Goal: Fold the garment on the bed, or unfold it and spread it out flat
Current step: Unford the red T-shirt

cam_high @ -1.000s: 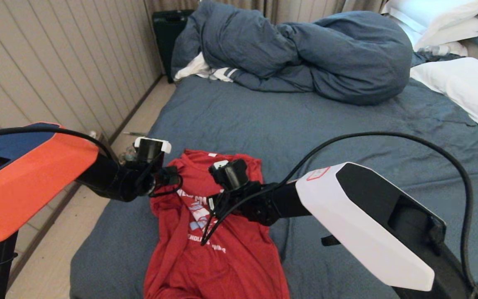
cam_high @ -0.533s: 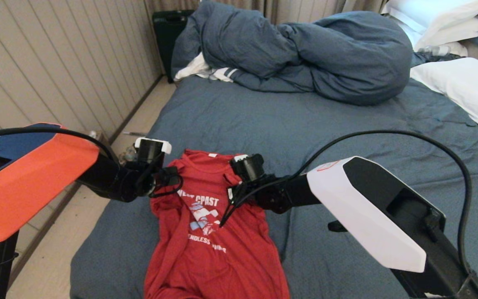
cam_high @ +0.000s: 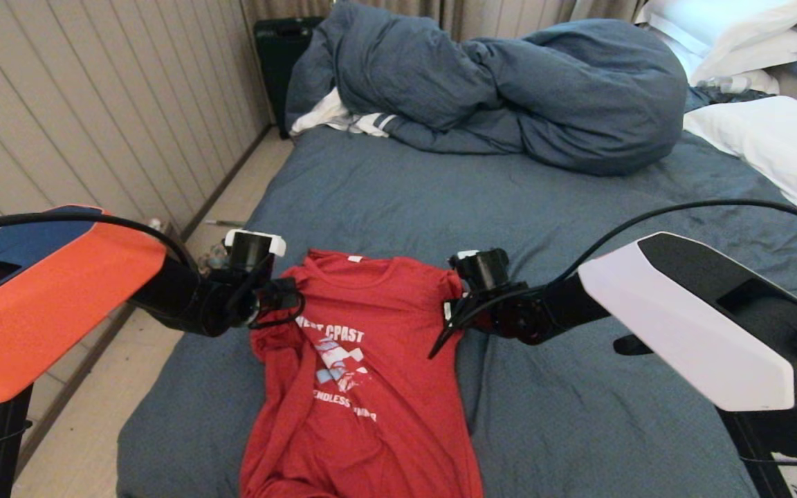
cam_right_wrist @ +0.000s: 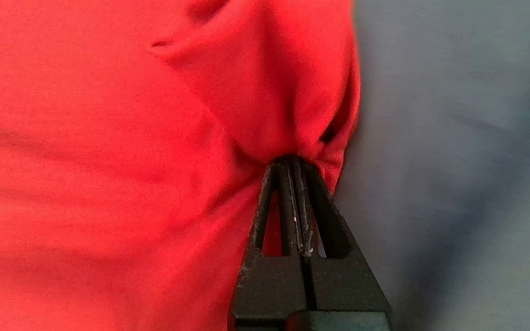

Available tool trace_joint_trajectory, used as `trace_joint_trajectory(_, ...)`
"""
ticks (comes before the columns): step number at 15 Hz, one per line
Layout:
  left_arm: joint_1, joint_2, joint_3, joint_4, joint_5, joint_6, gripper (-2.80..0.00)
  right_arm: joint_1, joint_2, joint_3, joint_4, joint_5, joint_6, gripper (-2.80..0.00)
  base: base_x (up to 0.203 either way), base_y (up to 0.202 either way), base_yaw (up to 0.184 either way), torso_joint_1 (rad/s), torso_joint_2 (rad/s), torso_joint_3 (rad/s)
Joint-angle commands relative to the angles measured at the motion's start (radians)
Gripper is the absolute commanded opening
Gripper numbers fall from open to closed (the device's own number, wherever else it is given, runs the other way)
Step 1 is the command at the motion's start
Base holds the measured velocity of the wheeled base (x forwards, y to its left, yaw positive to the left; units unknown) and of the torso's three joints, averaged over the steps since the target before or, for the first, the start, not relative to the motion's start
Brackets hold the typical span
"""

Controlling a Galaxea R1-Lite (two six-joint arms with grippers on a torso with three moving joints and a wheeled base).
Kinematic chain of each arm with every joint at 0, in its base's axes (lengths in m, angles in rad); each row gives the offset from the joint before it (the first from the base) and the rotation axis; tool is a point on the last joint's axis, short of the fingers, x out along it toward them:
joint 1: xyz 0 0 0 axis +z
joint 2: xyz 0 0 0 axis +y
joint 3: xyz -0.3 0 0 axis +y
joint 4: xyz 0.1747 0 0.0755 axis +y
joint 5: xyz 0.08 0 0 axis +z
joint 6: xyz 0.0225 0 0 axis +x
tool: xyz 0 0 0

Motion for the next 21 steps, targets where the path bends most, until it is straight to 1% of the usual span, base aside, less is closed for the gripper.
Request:
trace_joint_trajectory(1,0.000,0.001,0.001,-0.004,0.002,-0.002,-2.80,-0.036,-0.047,0.078,-0.039,0.001,-0.006,-2.80,0.000,0.000,0.000,0.000,0.00,0.000)
trace_joint_trajectory(6,0.000,0.001,0.003,-0.004,0.002,-0.003,-2.80,-0.167,-0.125,0.306,-0.205,0.005,-0.069,-2.80,0.000,0.000,0.000,0.000,0.00,0.000)
trace_joint_trajectory(8,0.000,0.001,0.003,-0.004,0.002,-0.003,-2.80,-0.217,-0.139,0.353,-0.277,0.010,-0.099,-2.80,0.000,0.000,0.000,0.000,0.00,0.000)
trace_joint_trajectory(12,0.001,-0.003,-0.002,-0.004,0.002,-0.006,-2.80,-0.225,-0.147,0.372,-0.285,0.010,-0.099,-2.80,0.000,0.000,0.000,0.000,0.00,0.000)
trace_joint_trajectory(17,0.001,-0.036,0.014,-0.014,0.001,-0.006,-2.80,-0.217,-0.226,0.337,-0.281,0.013,-0.096,-2.80,0.000,0.000,0.000,0.000,0.00,0.000)
trace_joint_trajectory(18,0.000,-0.055,0.027,-0.018,0.001,-0.006,-2.80,-0.210,-0.249,0.320,-0.275,0.014,-0.096,-2.80,0.000,0.000,0.000,0.000,0.00,0.000)
trace_joint_trajectory(21,0.000,-0.069,0.043,-0.022,-0.003,-0.006,-2.80,-0.125,-0.273,0.214,-0.236,0.015,-0.093,-2.80,0.000,0.000,0.000,0.000,0.00,0.000)
